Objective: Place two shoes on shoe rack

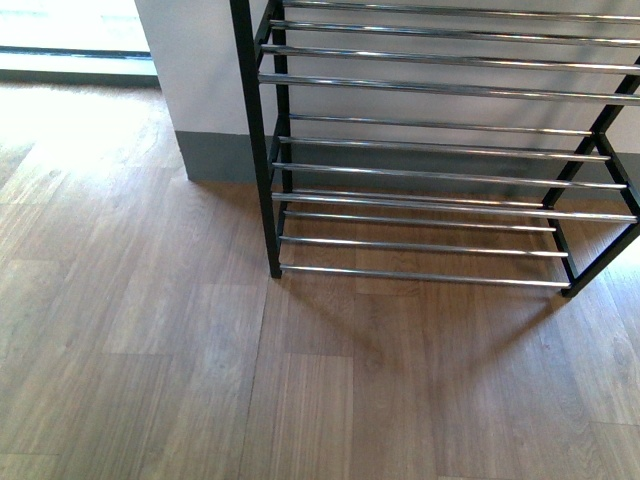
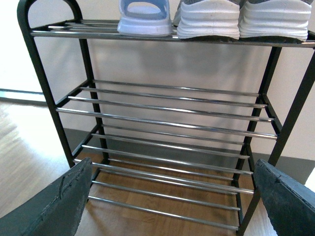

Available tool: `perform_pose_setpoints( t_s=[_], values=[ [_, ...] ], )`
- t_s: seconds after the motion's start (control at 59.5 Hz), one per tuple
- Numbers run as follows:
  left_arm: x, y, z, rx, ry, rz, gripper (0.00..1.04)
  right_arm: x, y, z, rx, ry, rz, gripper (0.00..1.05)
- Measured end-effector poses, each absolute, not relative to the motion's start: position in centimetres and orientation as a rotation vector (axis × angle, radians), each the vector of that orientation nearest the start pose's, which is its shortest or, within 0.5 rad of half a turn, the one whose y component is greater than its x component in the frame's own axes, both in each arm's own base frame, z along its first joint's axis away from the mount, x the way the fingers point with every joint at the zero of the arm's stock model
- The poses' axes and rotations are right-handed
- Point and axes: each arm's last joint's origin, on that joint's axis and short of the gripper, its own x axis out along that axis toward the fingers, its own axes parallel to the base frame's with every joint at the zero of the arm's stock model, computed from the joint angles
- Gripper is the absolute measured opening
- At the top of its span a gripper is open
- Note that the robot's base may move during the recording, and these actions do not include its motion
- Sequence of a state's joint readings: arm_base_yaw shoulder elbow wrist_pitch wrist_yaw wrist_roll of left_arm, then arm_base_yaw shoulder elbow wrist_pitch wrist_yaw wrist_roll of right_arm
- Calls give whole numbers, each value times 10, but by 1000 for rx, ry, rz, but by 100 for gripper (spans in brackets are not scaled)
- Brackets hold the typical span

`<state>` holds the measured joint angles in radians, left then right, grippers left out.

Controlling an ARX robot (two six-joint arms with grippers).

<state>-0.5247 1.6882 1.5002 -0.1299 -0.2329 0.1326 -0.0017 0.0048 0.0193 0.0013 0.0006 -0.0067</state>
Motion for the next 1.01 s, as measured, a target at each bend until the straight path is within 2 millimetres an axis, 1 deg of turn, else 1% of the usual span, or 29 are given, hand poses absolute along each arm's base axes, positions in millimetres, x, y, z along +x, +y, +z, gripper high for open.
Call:
perform_pose_setpoints(
  t_s=[0.084,0.185,0.336,0.437,0.521,0.621,0.672,0.756,0.789,0.84,0.873,0.94,0.957,1.008],
  values=[
    [377,-211,352,262,285,-281,2,97,0,170,-7,-16,-2,96],
    [409,-229,352,291,292,-235,2,97,0,170,-7,-16,-2,96],
    [446,-249,344,339,302,-194,2,97,0,170,-7,-16,-2,96],
    [463,-258,334,376,303,-187,2,97,0,170,-7,-16,-2,96],
    [475,-261,322,464,301,-158,2,97,0,170,-7,-16,-2,96],
    [483,-260,316,540,307,-138,2,97,0,170,-7,-16,-2,96],
    [485,-259,317,569,311,-139,2,97,0,170,-7,-16,-2,96],
    [489,-257,314,595,334,-155,2,97,0,170,-7,-16,-2,96],
    [491,-256,313,600,343,-157,4,97,0,170,-7,-16,-2,96],
    [492,-256,315,606,335,-156,13,97,0,170,-7,-16,-2,96],
    [493,-257,314,606,337,-163,17,97,0,170,-7,-16,-2,96],
    [494,-257,317,615,328,-170,28,97,0,170,-7,-16,-2,96],
    [494,-257,318,616,322,-174,33,97,0,170,-7,-16,-2,96],
    [494,-257,321,619,310,-175,40,97,0,170,-7,-16,-2,96]
  ],
)
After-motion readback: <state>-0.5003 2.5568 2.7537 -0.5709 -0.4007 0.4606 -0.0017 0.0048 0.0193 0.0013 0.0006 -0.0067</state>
